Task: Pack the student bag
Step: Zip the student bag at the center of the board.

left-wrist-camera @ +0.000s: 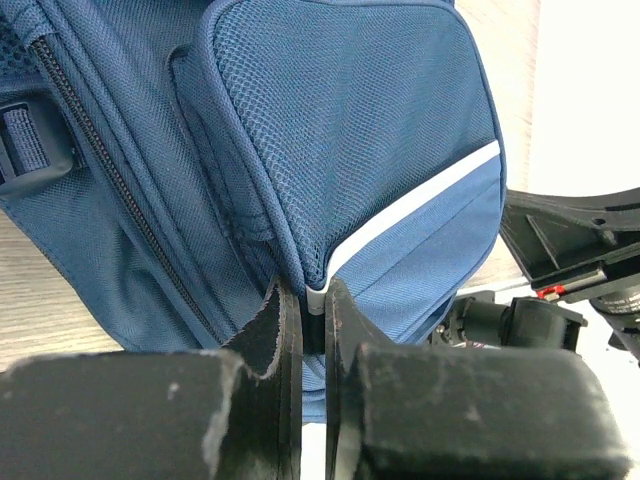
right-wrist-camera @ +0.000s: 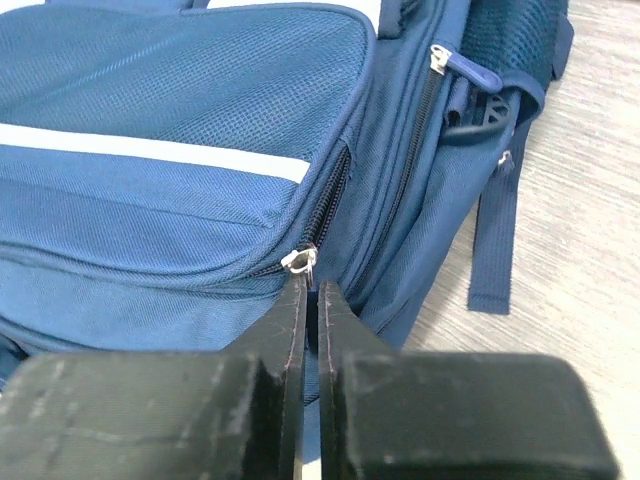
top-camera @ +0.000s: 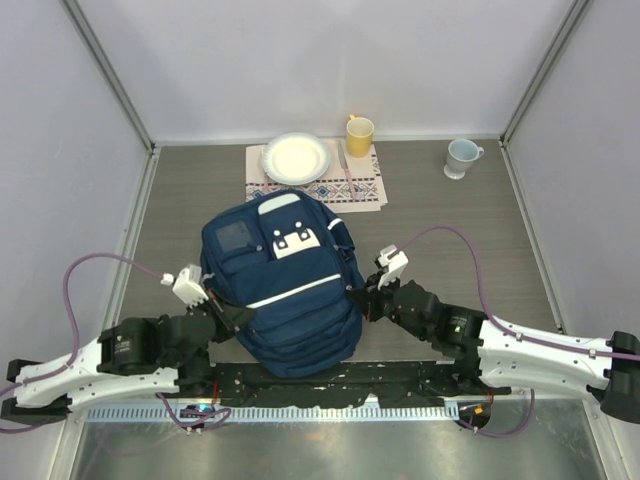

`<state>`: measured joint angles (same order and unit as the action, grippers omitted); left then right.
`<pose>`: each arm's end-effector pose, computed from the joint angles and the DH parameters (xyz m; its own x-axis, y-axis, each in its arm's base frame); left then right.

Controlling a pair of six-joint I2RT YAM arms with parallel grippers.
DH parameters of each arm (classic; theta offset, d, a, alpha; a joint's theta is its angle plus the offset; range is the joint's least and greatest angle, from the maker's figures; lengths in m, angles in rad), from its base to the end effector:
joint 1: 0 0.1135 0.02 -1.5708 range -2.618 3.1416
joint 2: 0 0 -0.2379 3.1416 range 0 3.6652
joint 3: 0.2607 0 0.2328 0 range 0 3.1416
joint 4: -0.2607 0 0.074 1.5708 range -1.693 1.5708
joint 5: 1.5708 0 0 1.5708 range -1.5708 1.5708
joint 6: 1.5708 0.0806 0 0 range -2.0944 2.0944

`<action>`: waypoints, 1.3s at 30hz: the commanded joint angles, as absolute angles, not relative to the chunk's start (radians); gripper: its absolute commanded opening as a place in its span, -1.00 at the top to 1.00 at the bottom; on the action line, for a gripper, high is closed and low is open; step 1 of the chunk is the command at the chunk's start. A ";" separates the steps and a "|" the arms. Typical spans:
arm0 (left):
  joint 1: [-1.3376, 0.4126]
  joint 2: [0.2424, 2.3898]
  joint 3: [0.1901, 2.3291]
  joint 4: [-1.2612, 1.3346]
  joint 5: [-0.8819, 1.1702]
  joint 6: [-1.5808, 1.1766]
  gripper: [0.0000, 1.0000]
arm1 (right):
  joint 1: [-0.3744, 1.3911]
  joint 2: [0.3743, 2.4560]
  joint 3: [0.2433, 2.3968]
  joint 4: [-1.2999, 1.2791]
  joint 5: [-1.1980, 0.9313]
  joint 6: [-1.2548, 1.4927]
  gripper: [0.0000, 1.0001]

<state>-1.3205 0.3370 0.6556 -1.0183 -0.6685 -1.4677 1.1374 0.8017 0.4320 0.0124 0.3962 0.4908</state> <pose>0.0720 -0.0800 0.2312 -0.6559 -0.5861 -0.4758 -0.0925 0.6879 -0.7199 0.1227 0.1911 0.2072 -0.4526 0.0573 -0.8899 -0.5353 0.7807 0.3225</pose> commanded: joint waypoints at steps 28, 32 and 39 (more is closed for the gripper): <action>-0.681 0.799 0.751 -0.572 -0.058 -0.825 0.78 | 1.509 0.951 0.575 -0.129 0.604 0.494 0.99; -0.667 0.763 0.749 -0.572 -0.058 -0.934 -0.35 | 1.508 0.948 0.572 -0.153 0.655 0.495 0.98; -0.673 0.510 0.586 -0.565 -0.061 -1.256 -0.80 | 1.500 0.937 0.554 -0.164 0.673 0.517 0.99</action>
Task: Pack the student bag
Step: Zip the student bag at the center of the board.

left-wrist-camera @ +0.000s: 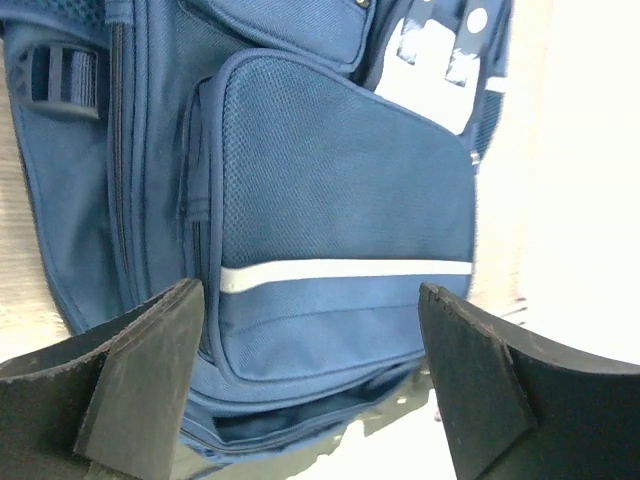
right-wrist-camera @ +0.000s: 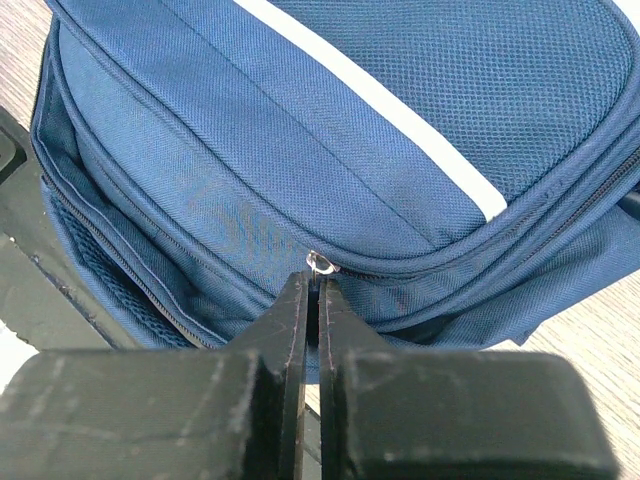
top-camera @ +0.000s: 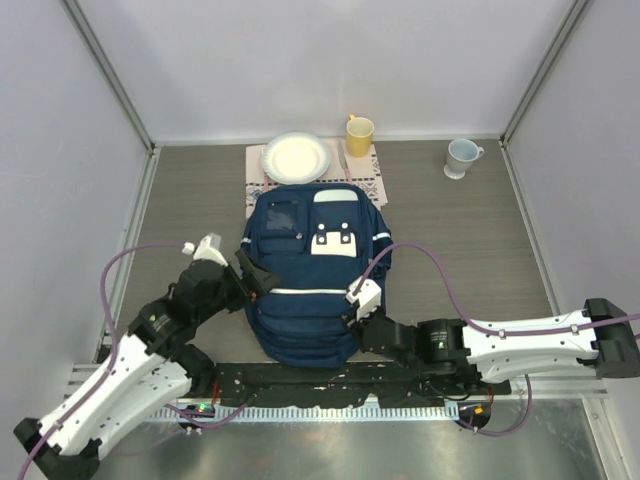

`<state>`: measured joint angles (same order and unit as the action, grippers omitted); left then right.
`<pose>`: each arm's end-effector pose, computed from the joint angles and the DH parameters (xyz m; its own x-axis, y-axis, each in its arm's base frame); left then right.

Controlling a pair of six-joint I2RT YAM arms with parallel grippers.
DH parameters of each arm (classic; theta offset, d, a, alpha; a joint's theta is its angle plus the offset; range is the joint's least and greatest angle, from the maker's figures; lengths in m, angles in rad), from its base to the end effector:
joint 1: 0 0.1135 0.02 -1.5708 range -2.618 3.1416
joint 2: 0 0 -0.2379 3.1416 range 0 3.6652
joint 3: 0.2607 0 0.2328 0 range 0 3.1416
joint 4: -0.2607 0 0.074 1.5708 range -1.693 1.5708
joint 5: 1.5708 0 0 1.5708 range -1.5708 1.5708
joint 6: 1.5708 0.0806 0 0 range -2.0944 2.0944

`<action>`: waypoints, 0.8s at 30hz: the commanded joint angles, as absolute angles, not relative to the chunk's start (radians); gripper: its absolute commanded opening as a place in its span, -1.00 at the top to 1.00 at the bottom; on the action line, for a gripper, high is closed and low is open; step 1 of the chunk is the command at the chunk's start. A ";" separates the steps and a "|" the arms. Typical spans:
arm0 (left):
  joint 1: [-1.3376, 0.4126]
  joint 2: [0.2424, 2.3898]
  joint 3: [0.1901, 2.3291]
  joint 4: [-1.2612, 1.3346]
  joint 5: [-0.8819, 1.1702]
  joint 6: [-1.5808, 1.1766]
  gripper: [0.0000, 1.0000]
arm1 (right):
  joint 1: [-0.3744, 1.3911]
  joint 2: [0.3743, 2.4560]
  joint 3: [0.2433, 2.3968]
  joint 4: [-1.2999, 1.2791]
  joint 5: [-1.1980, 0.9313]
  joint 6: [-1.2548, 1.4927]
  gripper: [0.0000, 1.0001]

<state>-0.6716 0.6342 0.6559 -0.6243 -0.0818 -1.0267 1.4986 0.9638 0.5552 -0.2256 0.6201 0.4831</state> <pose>0.1443 -0.1063 0.2319 -0.7152 -0.5208 -0.4661 -0.0859 0.7273 -0.6809 0.0631 0.2230 0.1919 -0.3992 -0.2792 -0.8733 -0.6690 0.7400 0.0693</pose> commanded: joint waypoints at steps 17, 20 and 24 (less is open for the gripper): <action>-0.884 0.565 0.563 -0.693 -0.278 -1.410 -0.80 | 1.445 0.919 0.552 -0.150 0.700 0.514 0.98; -0.897 0.557 0.537 -0.687 -0.287 -1.434 -0.79 | 1.439 0.919 0.551 -0.137 0.686 0.508 0.98; -0.914 0.583 0.485 -0.528 -0.285 -1.462 -0.43 | 1.437 0.923 0.549 -0.129 0.672 0.497 0.99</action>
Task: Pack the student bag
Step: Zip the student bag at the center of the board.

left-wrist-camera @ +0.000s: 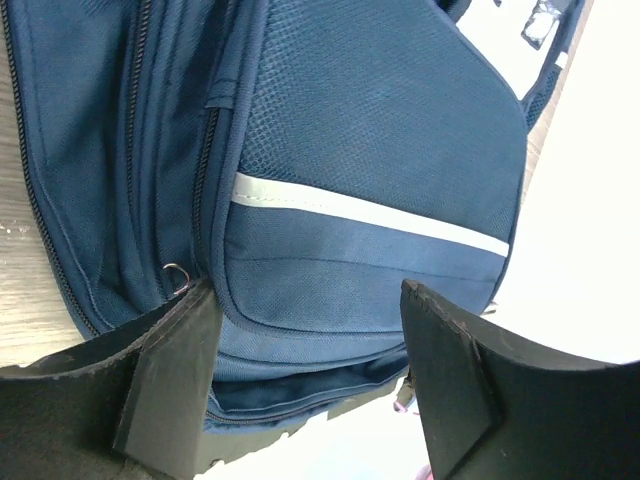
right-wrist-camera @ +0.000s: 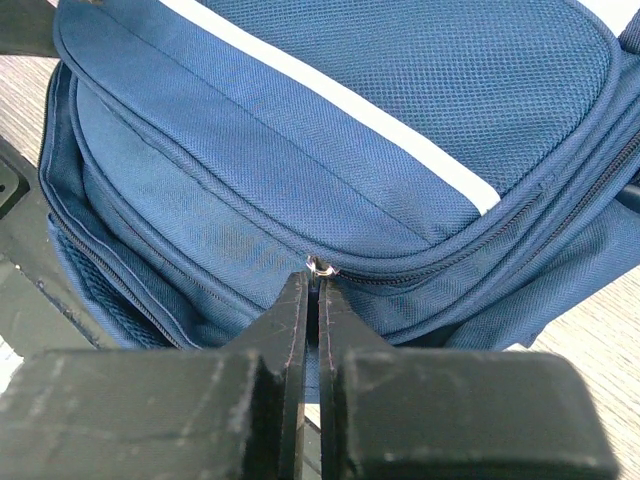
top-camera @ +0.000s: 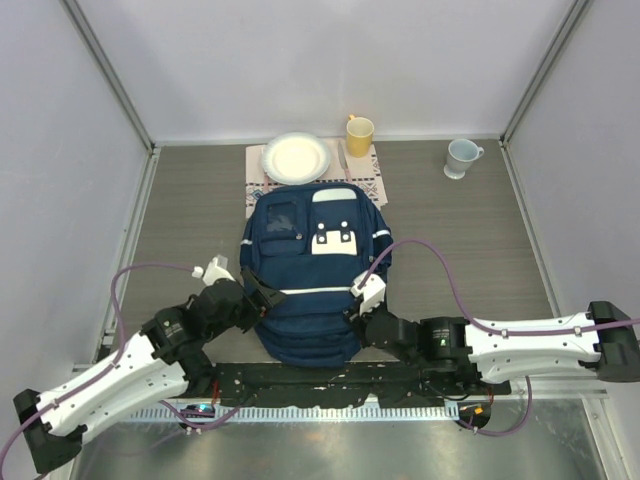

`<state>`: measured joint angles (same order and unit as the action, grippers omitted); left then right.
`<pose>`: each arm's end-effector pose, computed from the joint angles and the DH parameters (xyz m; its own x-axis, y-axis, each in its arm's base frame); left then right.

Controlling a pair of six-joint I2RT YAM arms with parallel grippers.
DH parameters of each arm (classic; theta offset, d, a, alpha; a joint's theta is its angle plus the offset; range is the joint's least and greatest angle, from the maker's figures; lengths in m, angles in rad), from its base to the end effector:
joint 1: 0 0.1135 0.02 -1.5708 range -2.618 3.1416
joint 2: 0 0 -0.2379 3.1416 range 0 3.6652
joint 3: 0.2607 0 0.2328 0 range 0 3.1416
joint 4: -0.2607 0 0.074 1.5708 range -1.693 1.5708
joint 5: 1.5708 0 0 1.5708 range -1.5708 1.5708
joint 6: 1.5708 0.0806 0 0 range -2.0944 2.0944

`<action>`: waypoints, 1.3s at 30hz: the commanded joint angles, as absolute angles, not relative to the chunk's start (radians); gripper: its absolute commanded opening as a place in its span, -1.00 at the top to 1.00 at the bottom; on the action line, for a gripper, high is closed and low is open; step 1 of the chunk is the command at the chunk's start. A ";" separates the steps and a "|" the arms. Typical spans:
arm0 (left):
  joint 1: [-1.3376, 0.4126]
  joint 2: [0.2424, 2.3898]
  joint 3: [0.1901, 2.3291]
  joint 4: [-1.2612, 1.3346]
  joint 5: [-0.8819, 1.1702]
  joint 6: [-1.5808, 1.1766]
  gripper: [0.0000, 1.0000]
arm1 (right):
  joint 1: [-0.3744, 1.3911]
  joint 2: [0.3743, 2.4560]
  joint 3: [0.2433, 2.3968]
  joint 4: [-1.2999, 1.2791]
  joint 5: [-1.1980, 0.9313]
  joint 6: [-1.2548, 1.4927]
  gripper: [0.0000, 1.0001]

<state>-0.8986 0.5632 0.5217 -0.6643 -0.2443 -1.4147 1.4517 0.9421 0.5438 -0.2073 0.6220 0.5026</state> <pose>0.1161 -0.1146 0.1924 -0.6996 -0.6602 -0.2733 -0.2988 0.6177 -0.7274 0.0734 0.2182 0.1946 -0.4206 -0.2197 -0.8803 -0.6247 0.7737 0.1054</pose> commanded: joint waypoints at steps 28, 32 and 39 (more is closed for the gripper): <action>-0.923 0.273 0.508 -0.920 -0.545 -1.447 1.00 | 0.974 0.862 0.503 -0.187 0.572 0.402 0.98; -0.923 0.281 0.506 -0.902 -0.509 -1.421 1.00 | 0.960 0.903 0.512 -0.112 0.577 0.384 0.98; -0.923 0.318 0.488 -0.836 -0.422 -1.367 1.00 | 0.948 0.931 0.506 0.124 0.612 0.249 0.98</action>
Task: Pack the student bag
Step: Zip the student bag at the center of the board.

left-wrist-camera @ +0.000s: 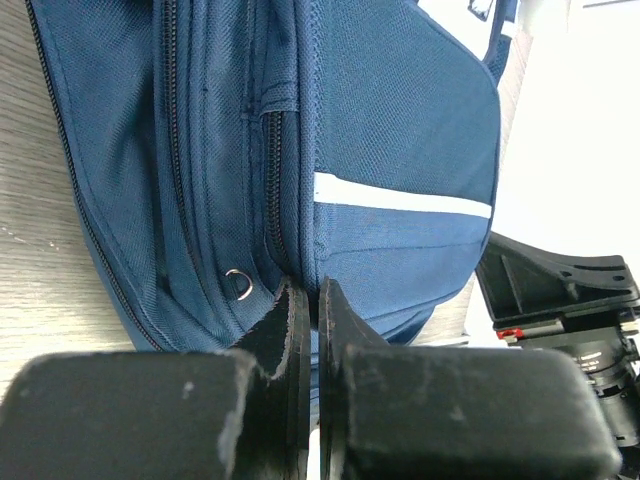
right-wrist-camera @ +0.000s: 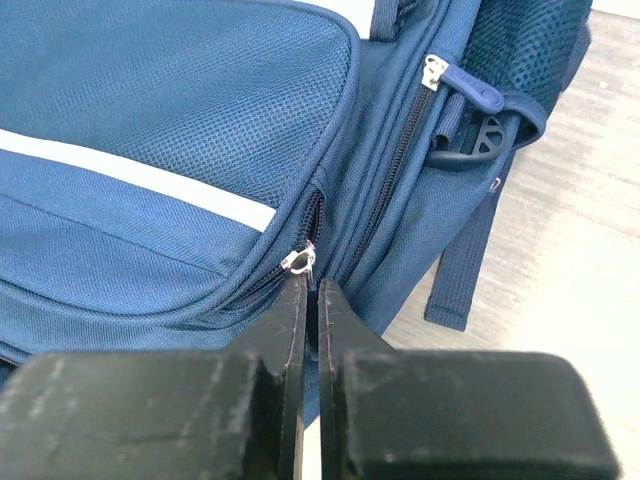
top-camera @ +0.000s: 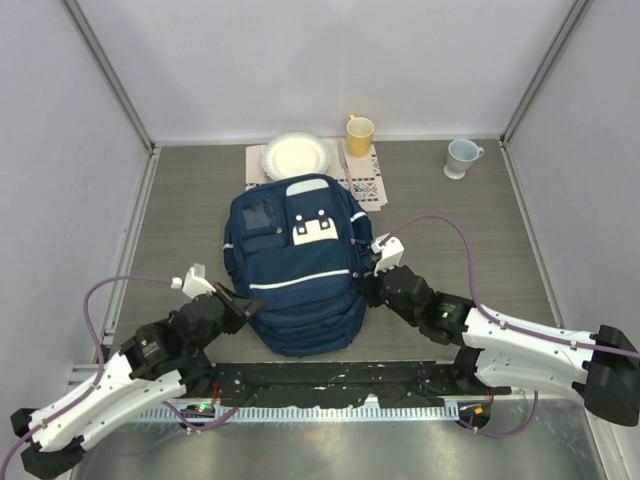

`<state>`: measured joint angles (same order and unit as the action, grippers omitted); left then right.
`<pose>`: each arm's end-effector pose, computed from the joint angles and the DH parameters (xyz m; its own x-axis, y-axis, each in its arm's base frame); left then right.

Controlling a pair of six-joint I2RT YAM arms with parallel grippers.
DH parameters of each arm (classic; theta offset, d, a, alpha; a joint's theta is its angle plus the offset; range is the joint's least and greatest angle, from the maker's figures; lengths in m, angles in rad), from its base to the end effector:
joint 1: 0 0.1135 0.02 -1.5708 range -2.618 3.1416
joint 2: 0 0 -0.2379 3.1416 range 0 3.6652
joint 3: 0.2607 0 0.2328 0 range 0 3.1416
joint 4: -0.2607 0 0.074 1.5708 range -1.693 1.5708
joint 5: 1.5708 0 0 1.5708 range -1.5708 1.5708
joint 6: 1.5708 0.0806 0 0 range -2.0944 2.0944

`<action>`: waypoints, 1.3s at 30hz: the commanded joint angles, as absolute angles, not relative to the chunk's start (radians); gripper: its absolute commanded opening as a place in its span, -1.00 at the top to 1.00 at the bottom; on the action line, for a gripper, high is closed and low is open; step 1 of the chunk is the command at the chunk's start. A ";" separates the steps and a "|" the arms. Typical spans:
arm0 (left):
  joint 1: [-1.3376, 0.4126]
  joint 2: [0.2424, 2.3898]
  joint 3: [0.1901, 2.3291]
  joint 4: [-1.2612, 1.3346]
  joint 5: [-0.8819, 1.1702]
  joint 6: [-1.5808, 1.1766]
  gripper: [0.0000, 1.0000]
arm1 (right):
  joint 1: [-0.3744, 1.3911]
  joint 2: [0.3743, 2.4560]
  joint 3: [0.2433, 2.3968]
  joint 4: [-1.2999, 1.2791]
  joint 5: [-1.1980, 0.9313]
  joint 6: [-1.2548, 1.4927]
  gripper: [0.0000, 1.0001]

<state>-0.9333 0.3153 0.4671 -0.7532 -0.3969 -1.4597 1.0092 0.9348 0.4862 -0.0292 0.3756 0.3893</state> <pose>0.1021 -0.0854 0.1967 -0.5854 -0.7497 -0.3088 -0.2735 0.5411 -0.7952 0.1527 0.1871 0.1929 -0.4596 -0.0674 -0.8856 -0.4750 0.8612 0.1810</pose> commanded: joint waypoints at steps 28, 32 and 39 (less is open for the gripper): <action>-0.923 0.491 0.614 -0.779 -0.229 -1.058 1.00 | 0.927 1.058 0.643 0.055 0.376 -0.258 0.99; -0.922 0.471 0.592 -0.764 -0.183 -1.051 1.00 | 0.868 1.065 0.617 0.135 0.272 -0.345 0.99; -0.922 0.482 0.548 -0.689 -0.102 -1.031 1.00 | 0.746 1.108 0.557 0.366 0.128 -0.374 0.98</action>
<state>-0.9146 0.4778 0.5625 -0.6880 -0.2420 -1.1152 0.8112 1.1015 0.5945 0.0551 0.1097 -0.2768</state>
